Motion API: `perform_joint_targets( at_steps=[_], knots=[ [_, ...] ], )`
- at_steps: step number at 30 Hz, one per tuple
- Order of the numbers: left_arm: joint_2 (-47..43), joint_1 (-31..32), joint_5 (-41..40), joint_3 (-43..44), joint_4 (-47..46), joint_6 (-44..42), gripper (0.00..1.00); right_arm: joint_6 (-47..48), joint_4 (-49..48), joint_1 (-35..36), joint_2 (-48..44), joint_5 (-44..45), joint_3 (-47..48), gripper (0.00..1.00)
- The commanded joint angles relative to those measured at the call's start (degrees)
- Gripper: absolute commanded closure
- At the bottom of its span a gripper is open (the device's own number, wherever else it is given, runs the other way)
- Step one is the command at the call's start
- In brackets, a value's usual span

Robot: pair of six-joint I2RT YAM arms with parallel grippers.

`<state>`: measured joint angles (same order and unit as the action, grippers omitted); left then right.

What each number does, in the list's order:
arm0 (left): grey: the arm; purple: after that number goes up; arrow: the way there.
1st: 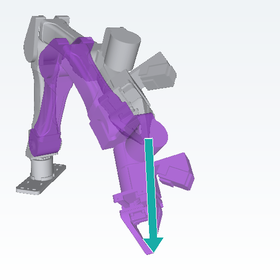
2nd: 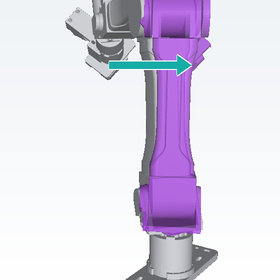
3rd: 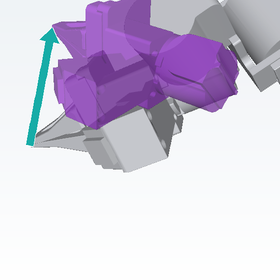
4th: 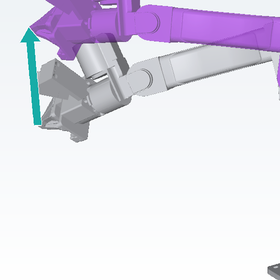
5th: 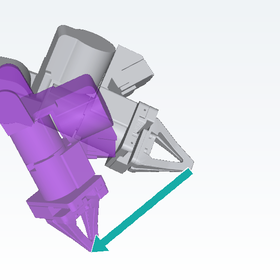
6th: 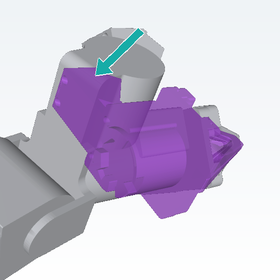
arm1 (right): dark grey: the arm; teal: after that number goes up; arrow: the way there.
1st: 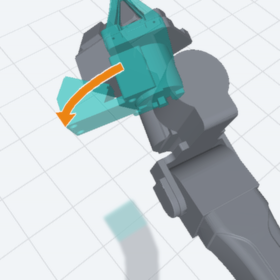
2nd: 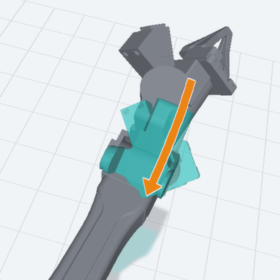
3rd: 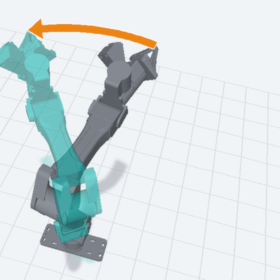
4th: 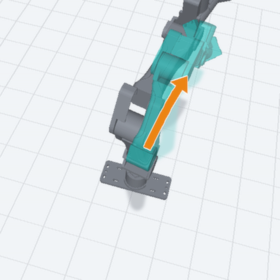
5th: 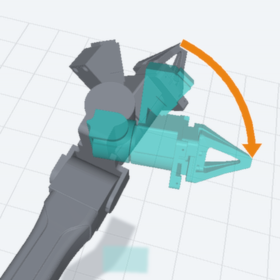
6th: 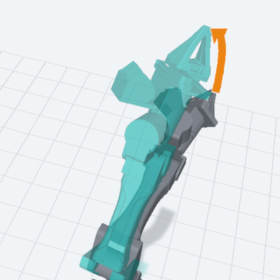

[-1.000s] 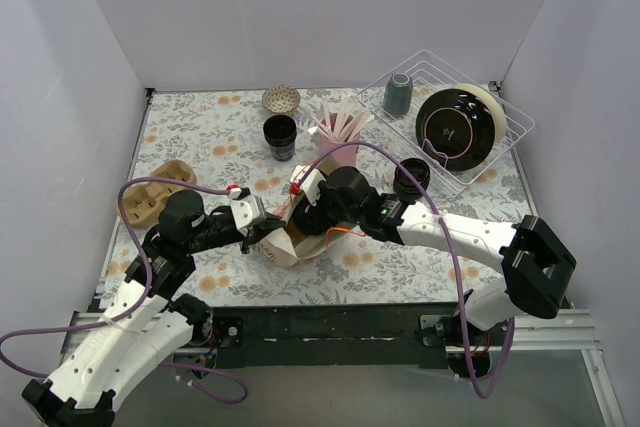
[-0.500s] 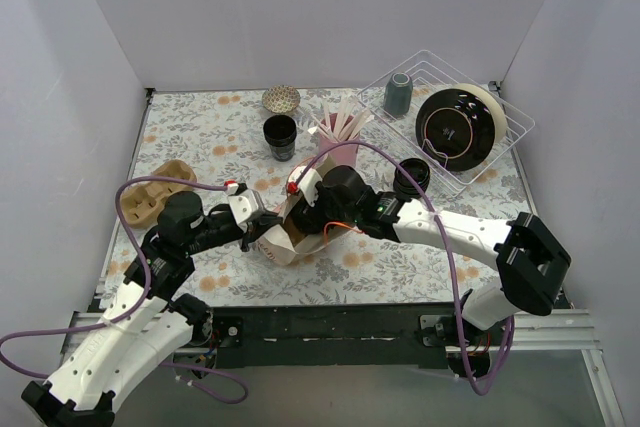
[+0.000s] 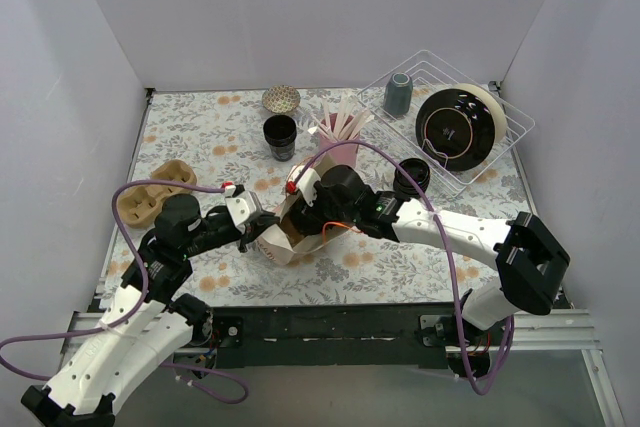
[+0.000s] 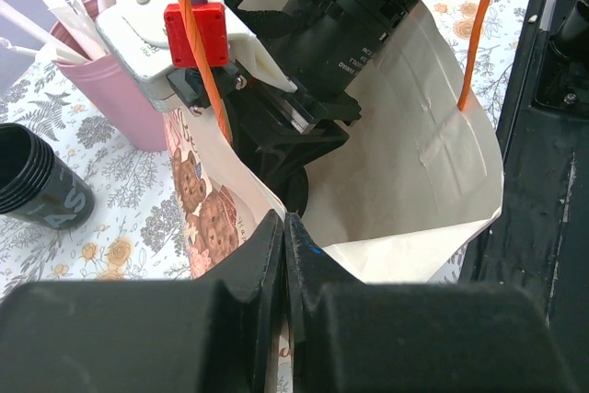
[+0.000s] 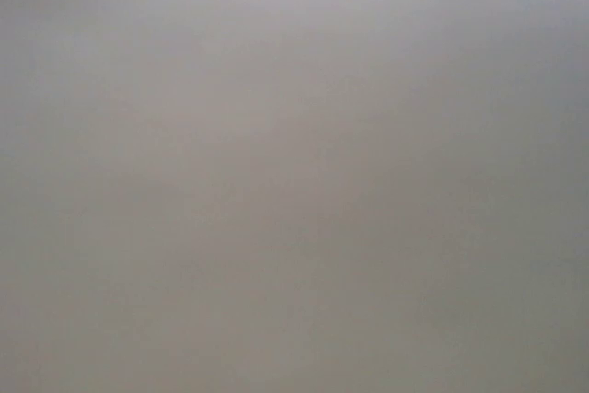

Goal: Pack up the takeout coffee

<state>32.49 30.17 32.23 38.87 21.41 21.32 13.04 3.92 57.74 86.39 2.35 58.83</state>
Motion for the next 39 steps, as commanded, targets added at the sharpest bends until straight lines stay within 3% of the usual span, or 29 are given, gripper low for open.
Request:
perform_joint_targets(
  at_steps=[1,9,21,39],
  knots=[
    [-0.85,0.06,-0.67,0.06,3.63,-1.46,1.00,-2.58,5.39,-0.25,0.19,-1.21,1.11,0.99],
    [-1.46,0.06,-4.27,0.06,8.56,-6.20,1.00,-3.98,4.25,-0.25,-4.64,-7.80,0.94,0.99],
    [-0.32,0.06,-4.72,0.24,7.60,-6.91,1.00,-7.50,1.35,-0.34,-13.09,-13.25,-2.40,0.99],
    [3.19,0.06,-9.46,2.52,7.51,-8.49,1.00,-12.60,4.95,-0.43,-21.96,-14.74,9.02,0.99]
  ],
)
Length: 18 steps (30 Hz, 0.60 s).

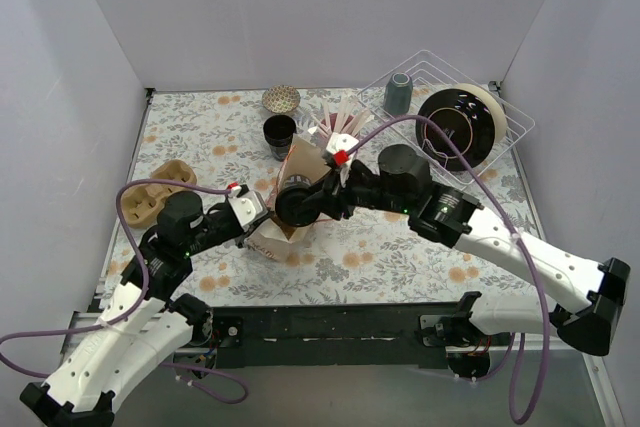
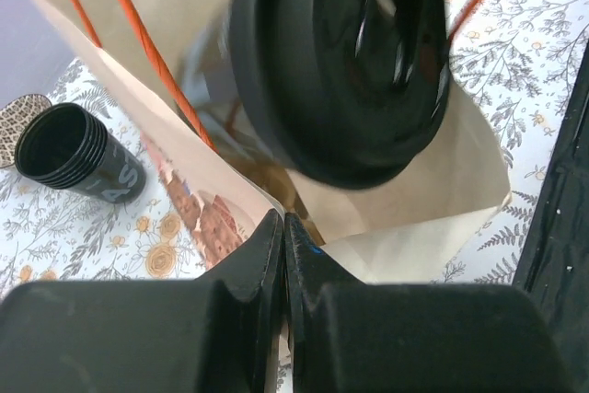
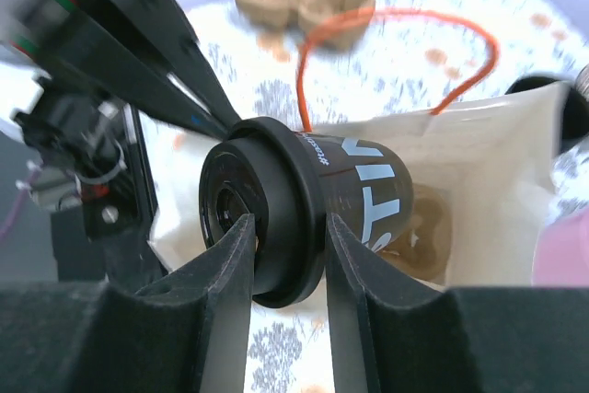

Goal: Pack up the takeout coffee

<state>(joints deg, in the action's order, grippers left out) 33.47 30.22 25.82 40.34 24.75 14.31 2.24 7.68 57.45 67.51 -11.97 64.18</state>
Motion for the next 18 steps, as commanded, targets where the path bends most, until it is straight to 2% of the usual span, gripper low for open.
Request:
perform_joint_targets(
  at_steps=[1,8,14,18],
  knots=[
    [2.64,0.02,-3.32,1.49,3.99,-1.47,1.00,-1.80,1.72,-0.06,-3.52,-0.77,3.84,0.99],
    [4.76,0.02,-7.00,2.12,3.20,-3.31,1.00,-5.05,6.37,-0.15,-7.82,2.38,10.52,0.99],
    [4.32,0.02,-7.63,2.99,5.74,-5.86,1.00,-21.02,10.06,-0.06,-12.83,11.61,10.35,0.99],
    [3.09,0.11,-3.16,4.75,9.60,-6.92,1.00,-27.19,16.99,-0.41,-14.33,19.95,9.90,0.99]
  ],
)
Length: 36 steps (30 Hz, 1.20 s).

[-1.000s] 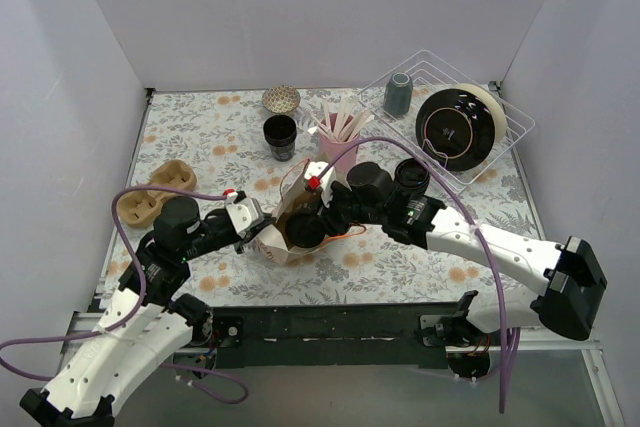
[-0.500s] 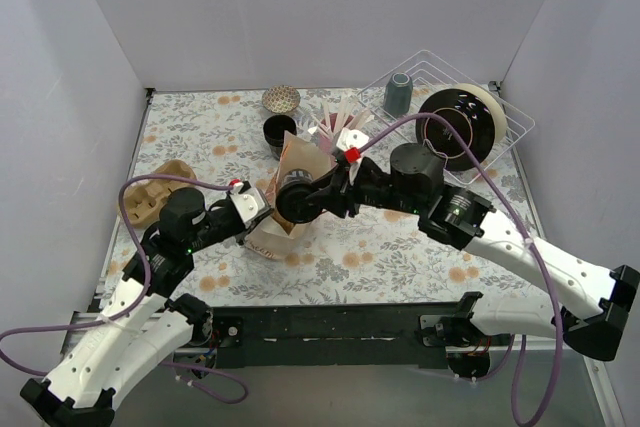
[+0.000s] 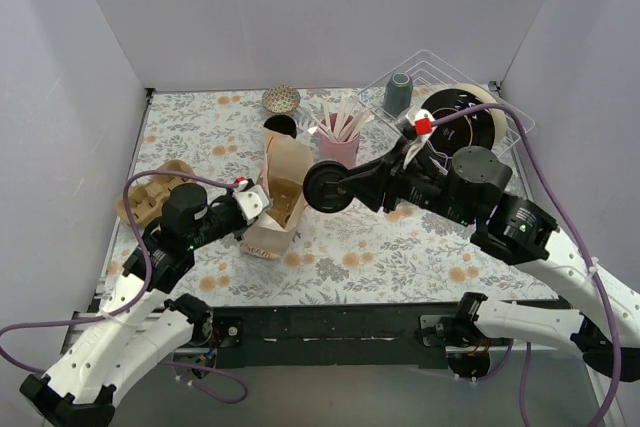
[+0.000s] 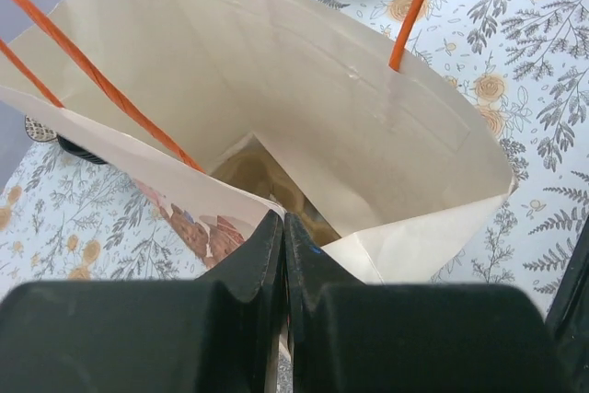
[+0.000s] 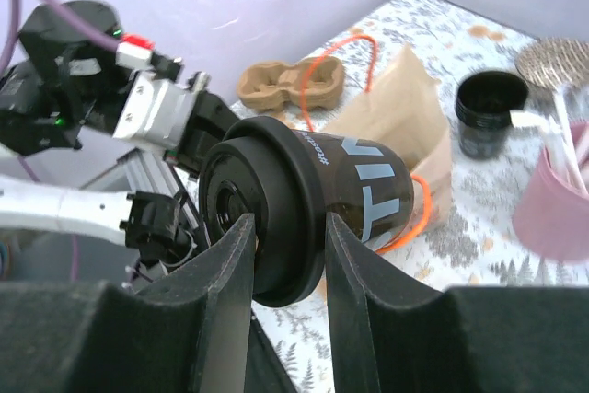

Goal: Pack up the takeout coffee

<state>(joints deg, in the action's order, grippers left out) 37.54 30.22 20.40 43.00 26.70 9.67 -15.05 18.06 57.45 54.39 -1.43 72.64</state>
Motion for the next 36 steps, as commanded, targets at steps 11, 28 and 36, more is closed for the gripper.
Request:
perform_joint_targets(
  at_steps=[11,28,36],
  knots=[
    [-4.67,1.69,1.58,1.82,15.75,-3.87,1.00,-13.86,3.56,-2.52,1.94,13.57,11.02,0.99],
    [-7.13,2.04,-6.43,5.33,19.97,-8.44,1.00,-26.17,6.91,-11.74,-2.79,10.33,-10.04,0.99],
    [-6.52,2.13,-5.02,6.48,18.57,-6.60,1.00,-31.89,-14.54,-18.16,-10.97,-2.52,-36.15,0.99]
  ],
)
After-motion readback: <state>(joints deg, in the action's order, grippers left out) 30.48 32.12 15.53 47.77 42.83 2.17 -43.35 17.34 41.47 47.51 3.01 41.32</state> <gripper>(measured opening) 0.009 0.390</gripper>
